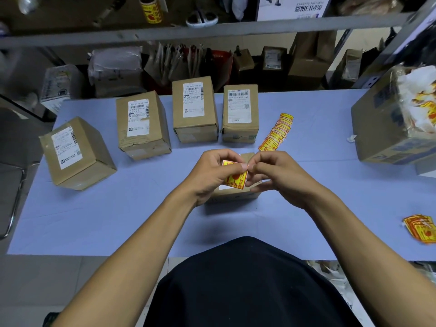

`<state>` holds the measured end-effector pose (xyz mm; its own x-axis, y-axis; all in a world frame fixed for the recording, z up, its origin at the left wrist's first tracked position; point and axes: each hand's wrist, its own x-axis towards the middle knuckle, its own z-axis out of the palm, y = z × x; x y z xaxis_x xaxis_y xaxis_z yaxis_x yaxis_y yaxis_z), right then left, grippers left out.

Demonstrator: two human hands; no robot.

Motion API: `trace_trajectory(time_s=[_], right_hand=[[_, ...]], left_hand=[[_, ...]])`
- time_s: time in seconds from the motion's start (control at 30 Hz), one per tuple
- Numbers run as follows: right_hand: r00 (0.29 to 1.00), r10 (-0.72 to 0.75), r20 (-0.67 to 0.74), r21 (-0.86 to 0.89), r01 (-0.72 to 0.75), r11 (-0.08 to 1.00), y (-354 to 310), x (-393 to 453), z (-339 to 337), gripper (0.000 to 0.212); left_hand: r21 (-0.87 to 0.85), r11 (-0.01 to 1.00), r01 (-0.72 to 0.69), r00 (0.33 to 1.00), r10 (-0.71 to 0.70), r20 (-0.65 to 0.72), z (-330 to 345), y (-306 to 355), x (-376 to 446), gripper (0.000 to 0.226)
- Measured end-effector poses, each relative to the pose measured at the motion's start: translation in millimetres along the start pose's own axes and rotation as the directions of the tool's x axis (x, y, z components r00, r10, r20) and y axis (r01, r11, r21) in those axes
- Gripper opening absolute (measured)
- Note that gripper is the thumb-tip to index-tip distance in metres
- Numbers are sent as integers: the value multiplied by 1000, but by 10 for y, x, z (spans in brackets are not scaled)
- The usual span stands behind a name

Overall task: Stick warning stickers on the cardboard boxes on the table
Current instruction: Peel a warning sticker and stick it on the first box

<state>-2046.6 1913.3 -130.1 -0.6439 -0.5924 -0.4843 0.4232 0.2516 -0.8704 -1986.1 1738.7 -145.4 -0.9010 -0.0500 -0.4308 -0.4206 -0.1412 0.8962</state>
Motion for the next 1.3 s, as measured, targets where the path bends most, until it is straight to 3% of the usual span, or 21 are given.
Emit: trace_trajectory(time_s=[0.37, 0.77, 1.0, 1.3], right_hand=[[993, 50, 111, 139, -65, 988, -78, -61, -13, 24], [984, -25, 174, 161, -3, 987, -60, -118, 13, 24], [989, -94, 112, 148, 77, 986, -58, -116, 86, 25], [993, -81, 81, 246, 59, 967, -93, -127, 88, 22]], left_hand=[[-18, 999, 29, 985, -25, 171, -81, 133, -19, 16], [-21, 995, 98, 937, -85, 338, -176, 232, 8, 13], [-33, 997, 76, 936, -60, 346, -197, 254, 23, 15], [31, 999, 22, 957, -30, 288, -200, 332, 38, 13]])
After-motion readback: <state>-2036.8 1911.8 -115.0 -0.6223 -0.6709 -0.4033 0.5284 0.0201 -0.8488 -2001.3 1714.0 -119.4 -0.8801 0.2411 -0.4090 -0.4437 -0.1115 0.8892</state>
